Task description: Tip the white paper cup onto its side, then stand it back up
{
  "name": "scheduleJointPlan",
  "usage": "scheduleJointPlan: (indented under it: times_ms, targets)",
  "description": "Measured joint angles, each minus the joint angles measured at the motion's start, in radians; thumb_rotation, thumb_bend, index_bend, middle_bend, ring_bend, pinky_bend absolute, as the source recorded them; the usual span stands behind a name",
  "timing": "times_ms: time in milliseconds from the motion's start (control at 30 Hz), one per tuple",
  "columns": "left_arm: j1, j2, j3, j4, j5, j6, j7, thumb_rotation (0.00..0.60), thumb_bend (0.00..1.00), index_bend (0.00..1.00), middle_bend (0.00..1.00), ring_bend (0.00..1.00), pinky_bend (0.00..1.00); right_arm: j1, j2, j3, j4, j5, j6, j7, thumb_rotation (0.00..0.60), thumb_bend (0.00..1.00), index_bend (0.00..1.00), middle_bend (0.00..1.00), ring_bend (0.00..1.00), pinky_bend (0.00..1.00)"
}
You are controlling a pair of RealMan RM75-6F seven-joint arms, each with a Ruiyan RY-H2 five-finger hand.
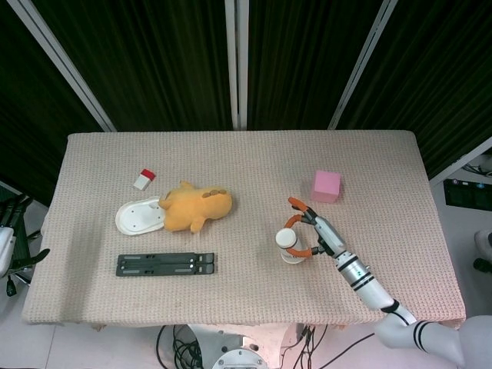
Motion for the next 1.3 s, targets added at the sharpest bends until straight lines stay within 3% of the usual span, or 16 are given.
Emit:
scheduleJointPlan:
  times_ms: [333,567,633,800,900,1100,1300]
  targets:
    - [-0.003,-0.002,0.001,-0.001,-0.001,-0.007,0.006,0.6,0.15,0.03,0.0,0.0,0.0,-0.034,0.004,-0.029,0.012,-0.013,0.04,-0.046,0.6,0.11,0.0,0.46,0.07,0.0]
    - [-0.003,-0.001,0.003,-0.005,0.002,-0.005,0.008,0.6,0.15,0.03,0.0,0.0,0.0,-0.07,0.029,-0.067,0.007,-0.039,0.083,-0.067,0.6,0.07,0.0,0.36,0.01,0.0]
    - [-0.003,-0.001,0.004,-0.006,0.003,-0.005,0.009,0.6,0.15,0.03,0.0,0.0,0.0,-0.085,0.039,-0.078,0.006,-0.047,0.106,-0.074,0.6,0.06,0.0,0.31,0.0,0.0]
    - [-0.003,-0.001,0.005,-0.009,0.006,-0.003,0.015,0.6,0.15,0.03,0.0,0.0,0.0,-0.11,0.08,-0.109,-0.003,-0.079,0.143,-0.107,0.6,0.01,0.0,0.03,0.0,0.0]
    - [-0.002,-0.001,0.005,-0.012,0.006,0.0,0.017,0.6,0.15,0.03,0.0,0.0,0.0,-0.123,0.103,-0.114,-0.014,-0.092,0.177,-0.15,0.6,0.0,0.0,0.0,0.0,0.0]
    - [0.0,-0.001,0.003,-0.009,0.008,0.009,0.013,0.6,0.15,0.03,0.0,0.0,0.0,-0.17,0.192,-0.113,-0.083,-0.106,0.269,-0.333,0.6,0.0,0.0,0.0,0.0,0.0]
    - [0.001,0.0,0.002,-0.003,0.011,0.014,0.0,0.6,0.15,0.03,0.0,0.0,0.0,-0.255,0.313,-0.092,-0.219,-0.052,0.355,-0.658,0.6,0.0,0.0,0.0,0.0,0.0]
